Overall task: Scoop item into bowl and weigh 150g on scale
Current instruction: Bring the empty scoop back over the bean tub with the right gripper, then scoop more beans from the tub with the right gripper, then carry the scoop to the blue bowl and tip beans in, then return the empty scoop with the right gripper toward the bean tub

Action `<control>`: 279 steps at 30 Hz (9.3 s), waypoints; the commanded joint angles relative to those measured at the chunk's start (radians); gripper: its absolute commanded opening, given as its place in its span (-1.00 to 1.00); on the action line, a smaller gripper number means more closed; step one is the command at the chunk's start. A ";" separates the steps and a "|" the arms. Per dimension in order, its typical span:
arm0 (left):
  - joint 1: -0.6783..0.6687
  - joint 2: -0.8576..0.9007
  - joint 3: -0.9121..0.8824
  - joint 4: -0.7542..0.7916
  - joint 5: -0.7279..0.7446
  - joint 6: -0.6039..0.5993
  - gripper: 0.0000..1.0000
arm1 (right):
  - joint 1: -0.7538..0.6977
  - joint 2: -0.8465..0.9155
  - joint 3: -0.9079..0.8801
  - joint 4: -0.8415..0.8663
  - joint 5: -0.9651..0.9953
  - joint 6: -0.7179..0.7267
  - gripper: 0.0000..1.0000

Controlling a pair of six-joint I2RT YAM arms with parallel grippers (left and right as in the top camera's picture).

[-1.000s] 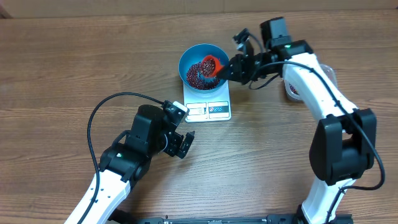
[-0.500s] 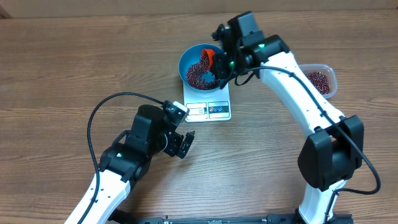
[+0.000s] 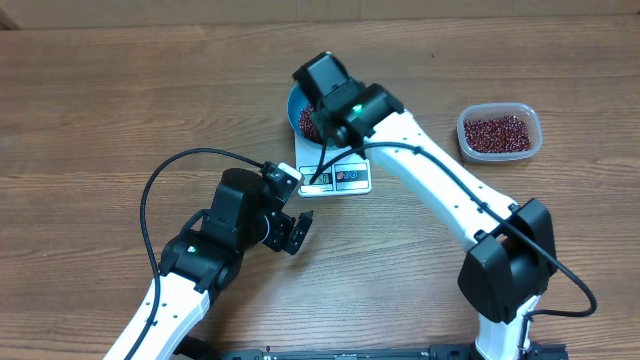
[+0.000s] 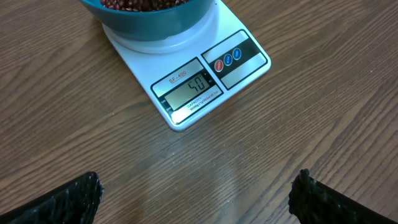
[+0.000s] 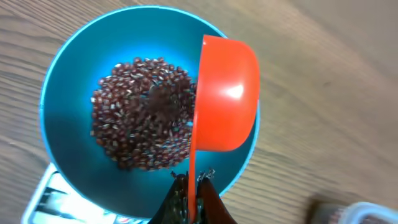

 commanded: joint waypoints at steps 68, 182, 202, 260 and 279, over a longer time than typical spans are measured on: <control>0.004 0.005 -0.003 0.002 -0.006 -0.009 0.99 | -0.752 -0.031 -0.160 -0.229 -0.092 -0.030 -0.92; 0.003 0.005 -0.003 0.002 -0.006 -0.009 0.99 | -1.220 0.058 -0.311 -0.341 -1.508 -0.507 -0.93; 0.004 0.005 -0.003 0.002 -0.006 -0.009 0.99 | -0.924 -0.010 -0.157 -0.409 -1.613 -0.447 -0.93; 0.004 0.005 -0.003 0.002 -0.006 -0.009 1.00 | -0.064 -0.058 0.054 -0.076 -0.159 -0.022 -0.93; 0.004 0.005 -0.003 0.002 -0.006 -0.009 0.99 | -0.545 -0.243 0.054 -0.271 -0.712 -0.108 -0.93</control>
